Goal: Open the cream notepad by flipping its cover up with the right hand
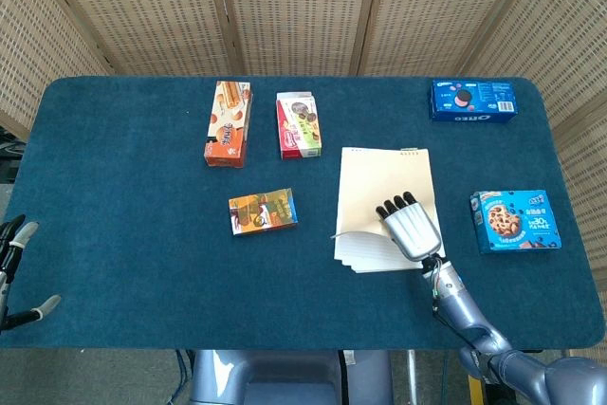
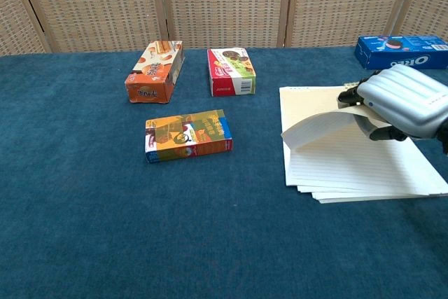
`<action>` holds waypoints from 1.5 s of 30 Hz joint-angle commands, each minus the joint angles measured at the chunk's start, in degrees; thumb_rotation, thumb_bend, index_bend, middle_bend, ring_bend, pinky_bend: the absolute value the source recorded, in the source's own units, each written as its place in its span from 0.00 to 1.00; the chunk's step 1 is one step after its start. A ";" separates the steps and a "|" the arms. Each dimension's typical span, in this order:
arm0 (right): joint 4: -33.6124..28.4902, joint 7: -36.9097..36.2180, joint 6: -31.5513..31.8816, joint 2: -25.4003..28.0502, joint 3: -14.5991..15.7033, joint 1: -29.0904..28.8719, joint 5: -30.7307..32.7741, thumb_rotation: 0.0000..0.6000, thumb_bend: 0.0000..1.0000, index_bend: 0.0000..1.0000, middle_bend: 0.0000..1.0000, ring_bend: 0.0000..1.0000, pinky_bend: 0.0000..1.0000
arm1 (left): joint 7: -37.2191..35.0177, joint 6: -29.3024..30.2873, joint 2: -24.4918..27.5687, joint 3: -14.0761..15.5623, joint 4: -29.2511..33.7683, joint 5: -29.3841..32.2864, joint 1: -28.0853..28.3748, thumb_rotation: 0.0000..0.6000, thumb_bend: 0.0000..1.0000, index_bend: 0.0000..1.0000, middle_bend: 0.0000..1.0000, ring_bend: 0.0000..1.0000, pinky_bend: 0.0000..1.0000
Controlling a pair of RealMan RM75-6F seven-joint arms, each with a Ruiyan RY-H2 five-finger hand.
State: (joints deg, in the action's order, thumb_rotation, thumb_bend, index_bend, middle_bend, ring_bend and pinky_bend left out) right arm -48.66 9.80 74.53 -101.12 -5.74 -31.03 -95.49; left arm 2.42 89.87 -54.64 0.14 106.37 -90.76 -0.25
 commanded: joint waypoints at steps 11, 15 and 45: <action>-12.50 -5.12 6.08 12.88 9.82 5.95 -5.66 1.00 0.86 0.65 0.61 0.50 0.43 | -0.58 0.71 0.24 0.57 -0.07 -1.31 -0.39 1.00 0.01 0.00 0.00 0.00 0.00; -23.24 -5.19 7.37 19.69 12.47 7.08 -7.69 1.00 0.87 0.65 0.62 0.50 0.43 | -0.62 0.82 0.25 0.70 -0.06 -1.57 -0.46 1.00 0.01 0.00 0.00 0.00 0.00; -53.04 1.69 -16.24 35.28 -9.25 -6.77 32.63 1.00 0.88 0.66 0.62 0.51 0.43 | -0.37 -2.06 0.41 0.02 0.34 1.33 0.84 1.00 0.01 0.00 0.00 0.00 0.00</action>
State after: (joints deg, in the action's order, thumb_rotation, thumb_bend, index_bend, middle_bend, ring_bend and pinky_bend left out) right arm -100.36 6.95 65.61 -66.98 -8.09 -32.17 -74.72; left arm 1.96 88.25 -54.27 0.39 106.56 -89.91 0.33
